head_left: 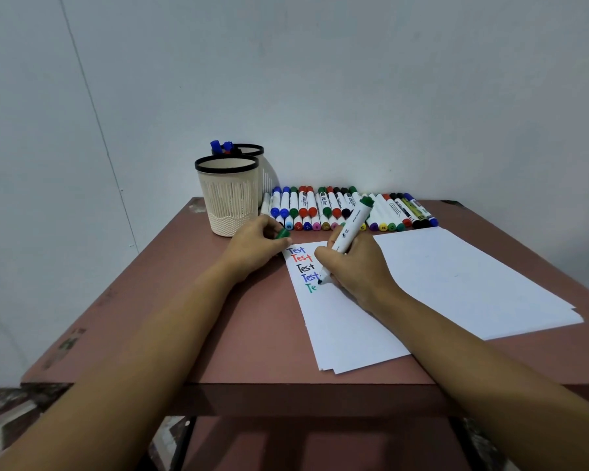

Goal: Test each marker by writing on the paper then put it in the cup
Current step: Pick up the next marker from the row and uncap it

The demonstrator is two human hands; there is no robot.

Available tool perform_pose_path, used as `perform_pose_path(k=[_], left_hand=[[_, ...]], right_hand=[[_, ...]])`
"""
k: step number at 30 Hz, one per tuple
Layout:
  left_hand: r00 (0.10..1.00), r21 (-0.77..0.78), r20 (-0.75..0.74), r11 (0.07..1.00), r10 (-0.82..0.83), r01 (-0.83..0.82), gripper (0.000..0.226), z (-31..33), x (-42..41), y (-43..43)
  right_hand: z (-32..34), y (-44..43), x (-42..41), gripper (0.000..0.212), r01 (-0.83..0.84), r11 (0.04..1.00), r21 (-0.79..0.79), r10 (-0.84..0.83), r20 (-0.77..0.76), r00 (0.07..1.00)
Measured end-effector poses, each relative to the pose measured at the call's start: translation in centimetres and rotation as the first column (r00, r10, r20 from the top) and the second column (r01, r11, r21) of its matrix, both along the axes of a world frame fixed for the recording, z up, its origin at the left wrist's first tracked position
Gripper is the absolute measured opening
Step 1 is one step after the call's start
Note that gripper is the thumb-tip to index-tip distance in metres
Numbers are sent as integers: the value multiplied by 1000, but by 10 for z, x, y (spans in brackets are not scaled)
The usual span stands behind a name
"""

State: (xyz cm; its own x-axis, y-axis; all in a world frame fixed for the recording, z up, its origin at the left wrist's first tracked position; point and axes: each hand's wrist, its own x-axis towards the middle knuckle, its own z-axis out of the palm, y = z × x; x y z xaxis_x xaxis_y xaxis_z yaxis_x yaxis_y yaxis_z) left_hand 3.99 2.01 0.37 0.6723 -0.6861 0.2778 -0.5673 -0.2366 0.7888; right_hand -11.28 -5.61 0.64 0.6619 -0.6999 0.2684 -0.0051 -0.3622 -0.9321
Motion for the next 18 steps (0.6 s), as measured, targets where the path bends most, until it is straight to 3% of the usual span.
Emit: perform_pose_path(k=[13,18], left_hand=[[1000,-1,0,1000,0,0,20,0,-1,-1],[1000,6,-2,1000,-6,6,20,0,0,0]], right_hand=[[-1,-1,2,24,-10,1000,-4,10,-54,999],[-2,-4,3,22,15,999,50,-15,2,1000]])
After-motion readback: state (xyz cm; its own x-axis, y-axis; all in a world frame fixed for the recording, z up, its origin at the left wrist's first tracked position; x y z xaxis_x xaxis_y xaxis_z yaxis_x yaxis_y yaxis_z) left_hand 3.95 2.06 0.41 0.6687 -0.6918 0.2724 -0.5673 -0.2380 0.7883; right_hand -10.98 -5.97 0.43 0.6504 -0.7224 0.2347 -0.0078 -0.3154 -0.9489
